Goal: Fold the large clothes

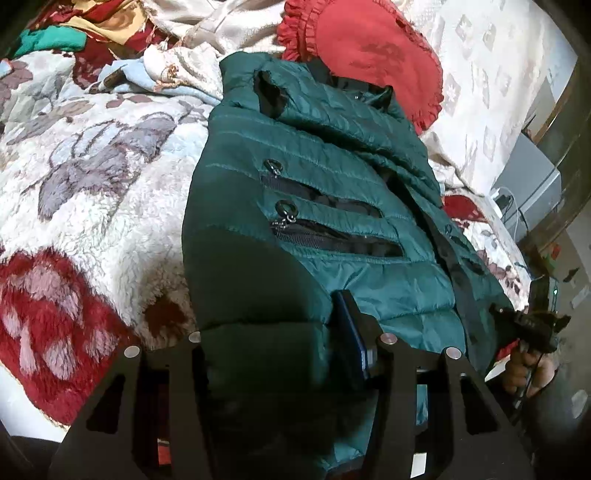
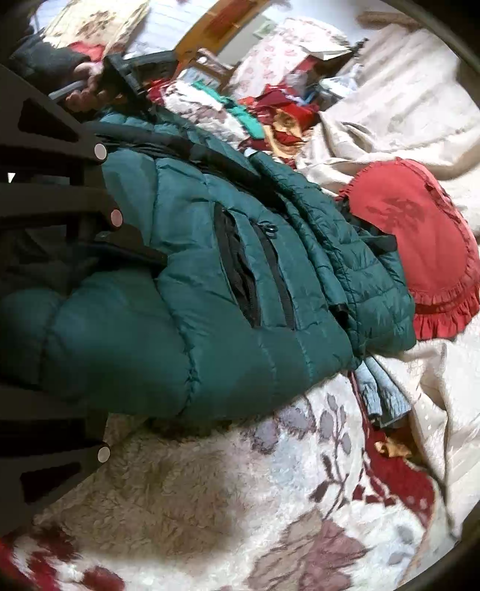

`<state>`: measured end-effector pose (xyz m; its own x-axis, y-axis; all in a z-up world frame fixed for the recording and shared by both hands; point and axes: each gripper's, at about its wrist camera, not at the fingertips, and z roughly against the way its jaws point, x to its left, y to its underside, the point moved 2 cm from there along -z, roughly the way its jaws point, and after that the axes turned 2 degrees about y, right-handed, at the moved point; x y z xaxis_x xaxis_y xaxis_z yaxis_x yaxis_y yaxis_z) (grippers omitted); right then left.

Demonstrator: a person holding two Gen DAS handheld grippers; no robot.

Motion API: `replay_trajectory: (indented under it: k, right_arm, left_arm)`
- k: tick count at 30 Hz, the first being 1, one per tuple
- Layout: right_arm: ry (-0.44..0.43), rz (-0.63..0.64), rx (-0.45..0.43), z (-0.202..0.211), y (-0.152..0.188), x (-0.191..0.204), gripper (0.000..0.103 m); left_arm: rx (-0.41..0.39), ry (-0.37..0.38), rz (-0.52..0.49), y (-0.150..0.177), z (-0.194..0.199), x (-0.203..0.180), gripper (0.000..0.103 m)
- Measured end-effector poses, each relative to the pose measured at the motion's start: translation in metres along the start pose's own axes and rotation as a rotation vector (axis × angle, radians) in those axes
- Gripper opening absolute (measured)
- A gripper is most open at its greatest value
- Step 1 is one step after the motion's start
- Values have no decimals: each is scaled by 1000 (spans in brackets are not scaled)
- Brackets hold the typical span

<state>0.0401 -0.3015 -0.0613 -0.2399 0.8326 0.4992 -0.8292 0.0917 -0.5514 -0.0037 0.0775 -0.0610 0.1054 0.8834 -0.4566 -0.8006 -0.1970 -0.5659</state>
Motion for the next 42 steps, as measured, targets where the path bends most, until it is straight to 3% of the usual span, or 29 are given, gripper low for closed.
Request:
replay_trajectory:
  k: [4, 8, 9, 10, 12, 15, 20, 34, 42]
  right_arm:
    - [30, 60, 2, 0, -1, 9, 25]
    - [46, 83, -3, 3, 1, 14, 21]
    - [46, 83, -3, 3, 1, 14, 21]
    - [49, 87, -6, 4, 2, 15, 20]
    - [55, 91, -12, 7, 3, 18, 18]
    - [62, 91, -25, 14, 9, 23, 17]
    - [69, 106, -43, 30, 24, 37, 16]
    - [1, 31, -101, 81, 55, 49, 16]
    - [-10, 42, -120, 104, 69, 57, 16]
  left_arm:
    - [20, -19, 16, 6, 5, -1, 47]
    - [7, -18, 60, 11, 9, 4, 47]
    - [6, -21, 61, 11, 9, 4, 45]
    - [1, -23, 60, 11, 11, 4, 34]
    - [-9, -24, 61, 12, 16, 4, 24]
    - [-13, -36, 63, 14, 24, 5, 19]
    - [7, -71, 47, 22, 42, 1, 18]
    - [3, -66, -19, 54, 94, -13, 18]
    - [-61, -63, -18, 63, 110, -8, 18]
